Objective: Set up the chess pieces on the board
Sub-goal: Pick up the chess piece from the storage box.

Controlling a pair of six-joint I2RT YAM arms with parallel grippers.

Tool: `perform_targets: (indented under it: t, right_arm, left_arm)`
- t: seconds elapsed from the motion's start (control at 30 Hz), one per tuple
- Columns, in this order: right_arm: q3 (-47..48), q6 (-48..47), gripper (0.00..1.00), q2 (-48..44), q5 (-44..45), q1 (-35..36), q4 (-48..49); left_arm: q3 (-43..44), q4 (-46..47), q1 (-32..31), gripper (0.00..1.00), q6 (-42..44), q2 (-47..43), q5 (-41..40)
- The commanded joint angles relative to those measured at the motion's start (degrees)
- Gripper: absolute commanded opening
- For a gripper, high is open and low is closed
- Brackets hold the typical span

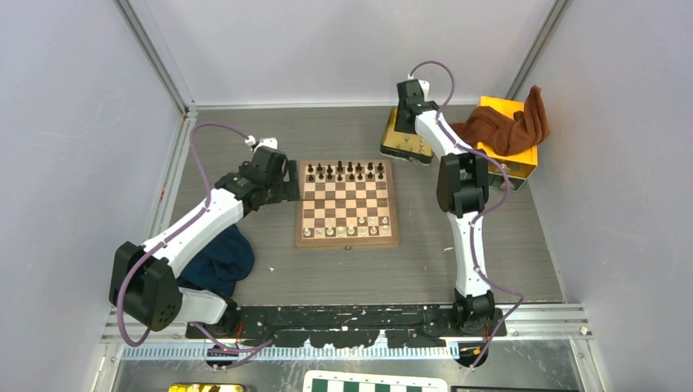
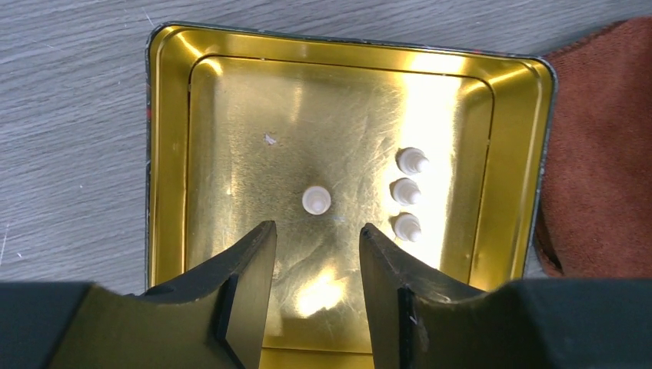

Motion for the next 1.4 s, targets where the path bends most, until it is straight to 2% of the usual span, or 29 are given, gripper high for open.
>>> perform_targets:
  t: [0.0,0.93,1.07,1.27,1.37]
  right_arm:
    - [4.8,0.8,0.49,0.8,-1.4,-0.2,0.3]
    - [7.8,2.4,0.40,5.9,-6.1,-2.7,-0.1]
    - [8.2,2.6,0.33,6.3,-6.7,-2.8,-0.1]
    - [8.1,2.5,0.16,6.2,-6.8,-3.0,-0.2]
    - [7.9,2.4,0.10,5.7,-6.8,-3.0,-0.3]
  left_arm:
    - [0.0,1.0,0.7,0.98,0.4,-0.5,-0.6]
    - [2.7,1.9,2.0,0.99,0.5,5.0,-0.1]
    - [3.4,1.9,2.1,0.99,0.6,5.8,-0.1]
    - [3.4,1.9,2.2,0.99,0.6,6.1,0.0]
    - [3.5,1.9,2.3,0.98,0.6,6.2,0.0]
